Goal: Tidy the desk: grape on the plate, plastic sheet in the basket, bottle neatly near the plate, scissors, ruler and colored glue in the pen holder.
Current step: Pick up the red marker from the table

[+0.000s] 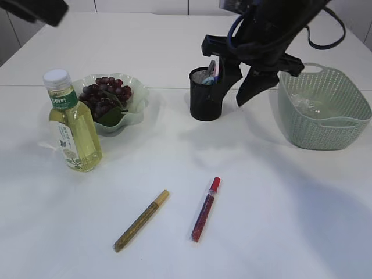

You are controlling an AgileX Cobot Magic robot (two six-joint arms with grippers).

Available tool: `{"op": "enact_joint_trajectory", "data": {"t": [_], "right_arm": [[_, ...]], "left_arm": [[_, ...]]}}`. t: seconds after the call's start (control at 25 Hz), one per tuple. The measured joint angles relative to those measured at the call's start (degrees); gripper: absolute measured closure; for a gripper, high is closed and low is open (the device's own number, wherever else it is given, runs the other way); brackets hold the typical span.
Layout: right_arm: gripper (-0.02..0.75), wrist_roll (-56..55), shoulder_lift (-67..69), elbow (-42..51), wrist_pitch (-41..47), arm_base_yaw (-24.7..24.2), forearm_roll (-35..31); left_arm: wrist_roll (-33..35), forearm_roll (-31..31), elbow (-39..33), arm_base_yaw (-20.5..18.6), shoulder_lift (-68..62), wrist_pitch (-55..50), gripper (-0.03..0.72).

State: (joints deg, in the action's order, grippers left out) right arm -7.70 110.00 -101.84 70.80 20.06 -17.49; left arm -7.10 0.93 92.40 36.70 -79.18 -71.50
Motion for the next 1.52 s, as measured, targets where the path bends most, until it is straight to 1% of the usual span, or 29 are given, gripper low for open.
{"op": "enact_joint_trajectory", "data": {"t": [0.12, 0.24, 0.36, 0.48, 0.56, 0.72, 0.88, 0.96, 1.12, 1.32, 1.52], "right_arm": [[0.384, -2.2, -3.9, 5.7, 0.0, 1.1, 0.1], [0.384, -4.6, -5.9, 10.4, 0.0, 4.1, 0.2], [0.384, -6.5, -5.9, 12.5, 0.0, 7.3, -1.6], [0.384, -8.4, -5.9, 12.8, 0.0, 8.4, -2.7], [0.384, -13.3, -5.9, 12.8, 0.0, 8.4, -1.7], [0.384, -24.6, -5.0, 12.8, -0.7, 8.7, 4.0], [0.385, -29.2, -1.4, 12.8, -3.0, 9.0, 4.8], [0.385, -29.9, 0.9, 12.8, -3.0, 9.0, 4.7], [0.385, -30.1, 5.0, 12.8, -3.0, 9.2, 4.6], [0.385, -30.3, 8.7, 12.8, -3.4, 9.2, 4.5], [0.386, -30.3, 12.1, 12.8, -6.0, 9.2, 4.5]], "left_arm": [[-1.6, -1.2, 0.0, 0.0, 5.2, -0.5, 0.442], [-3.1, -2.7, 0.0, 0.0, 9.7, -0.9, 0.442], [-3.9, -3.0, 0.0, 0.0, 13.9, -1.0, 0.442], [-4.3, -3.3, -0.8, 0.0, 17.7, -1.1, 0.441], [-4.6, -3.7, -2.9, 0.0, 19.8, -1.1, 0.441], [-5.1, -5.4, -9.4, -1.0, 22.7, -1.1, 0.441], [-5.3, -5.8, -15.0, -4.6, 23.1, -1.1, 0.441], [-5.4, -5.8, -17.8, -6.7, 23.0, -1.1, 0.441], [-5.4, -4.8, -23.5, -9.3, 21.0, -1.1, 0.441], [-2.8, -1.5, -28.8, -9.7, 15.5, -0.7, 0.441], [-0.4, -0.6, -30.0, -9.7, 11.0, 0.1, 0.442]]}}
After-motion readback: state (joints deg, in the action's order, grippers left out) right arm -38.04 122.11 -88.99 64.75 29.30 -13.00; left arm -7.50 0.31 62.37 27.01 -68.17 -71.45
